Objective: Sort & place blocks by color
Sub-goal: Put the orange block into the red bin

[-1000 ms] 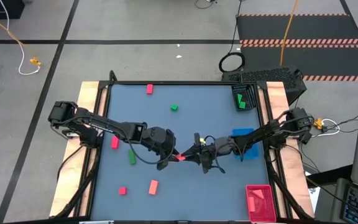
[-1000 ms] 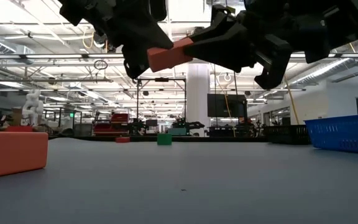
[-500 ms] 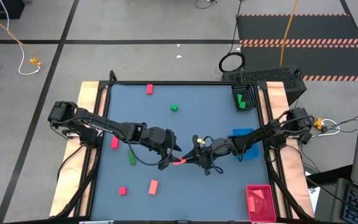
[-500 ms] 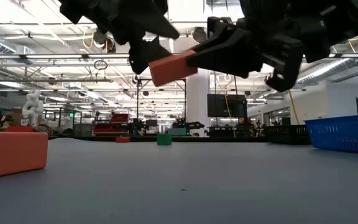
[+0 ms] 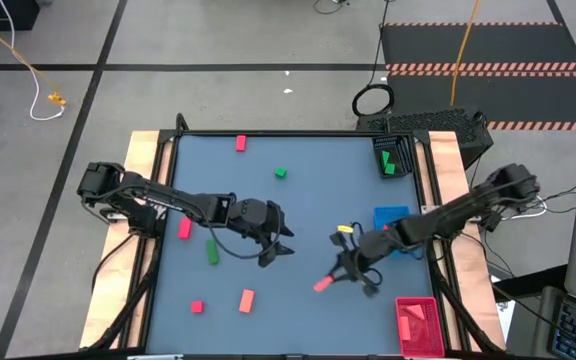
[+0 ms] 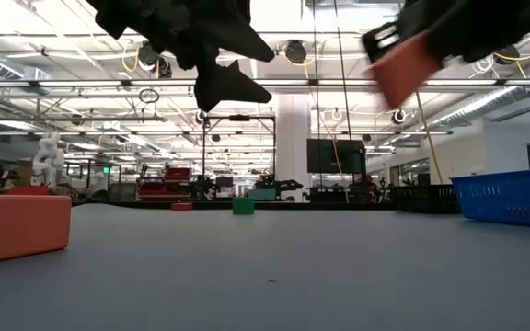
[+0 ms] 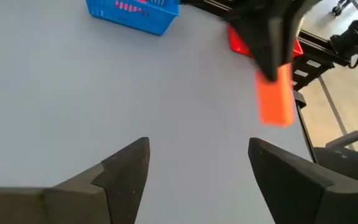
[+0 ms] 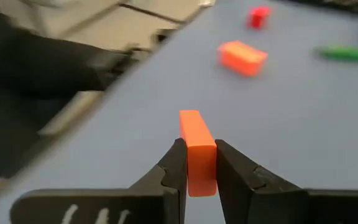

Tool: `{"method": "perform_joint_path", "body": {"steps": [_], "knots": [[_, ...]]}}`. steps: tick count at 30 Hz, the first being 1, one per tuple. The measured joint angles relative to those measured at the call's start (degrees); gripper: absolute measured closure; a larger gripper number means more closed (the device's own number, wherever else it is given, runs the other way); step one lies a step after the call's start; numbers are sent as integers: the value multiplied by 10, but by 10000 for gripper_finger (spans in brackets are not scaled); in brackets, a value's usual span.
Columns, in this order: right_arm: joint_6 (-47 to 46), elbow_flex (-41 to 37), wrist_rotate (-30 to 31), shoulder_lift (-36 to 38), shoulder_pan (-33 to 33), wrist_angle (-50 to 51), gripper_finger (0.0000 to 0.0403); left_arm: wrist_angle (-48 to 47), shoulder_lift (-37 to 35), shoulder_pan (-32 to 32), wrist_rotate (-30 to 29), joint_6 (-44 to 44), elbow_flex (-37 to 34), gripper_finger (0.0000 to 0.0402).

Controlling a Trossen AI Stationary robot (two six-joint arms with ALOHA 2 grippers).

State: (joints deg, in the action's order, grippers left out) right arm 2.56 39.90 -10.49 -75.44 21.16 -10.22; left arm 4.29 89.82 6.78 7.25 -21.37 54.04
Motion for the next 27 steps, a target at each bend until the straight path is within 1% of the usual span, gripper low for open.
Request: {"method": "perform_joint_path", "body": {"steps": [2, 6, 12, 15, 18, 20, 23, 27], "knots": [[-55, 0, -31, 26, 16, 27, 350, 0, 0, 0, 0, -5, 0, 137], [-200, 0, -75, 71, 52, 67, 347, 0, 0, 0, 0, -13, 0, 148], [-459, 0, -166, 111, 119, 135, 355, 1, 0, 0, 0, -14, 0, 153], [-588, 0, -195, 126, 154, 187, 353, 2, 0, 0, 0, -14, 0, 152], [-692, 0, -213, 142, 190, 253, 351, 1, 0, 0, 0, -17, 0, 151], [-742, 0, -221, 149, 211, 308, 351, 2, 0, 0, 0, -17, 0, 151], [-786, 0, -228, 154, 231, 377, 351, 1, 0, 1, 0, -17, 0, 151], [-807, 0, -227, 153, 243, 407, 350, 0, 0, 1, 1, -17, 0, 151]]}}
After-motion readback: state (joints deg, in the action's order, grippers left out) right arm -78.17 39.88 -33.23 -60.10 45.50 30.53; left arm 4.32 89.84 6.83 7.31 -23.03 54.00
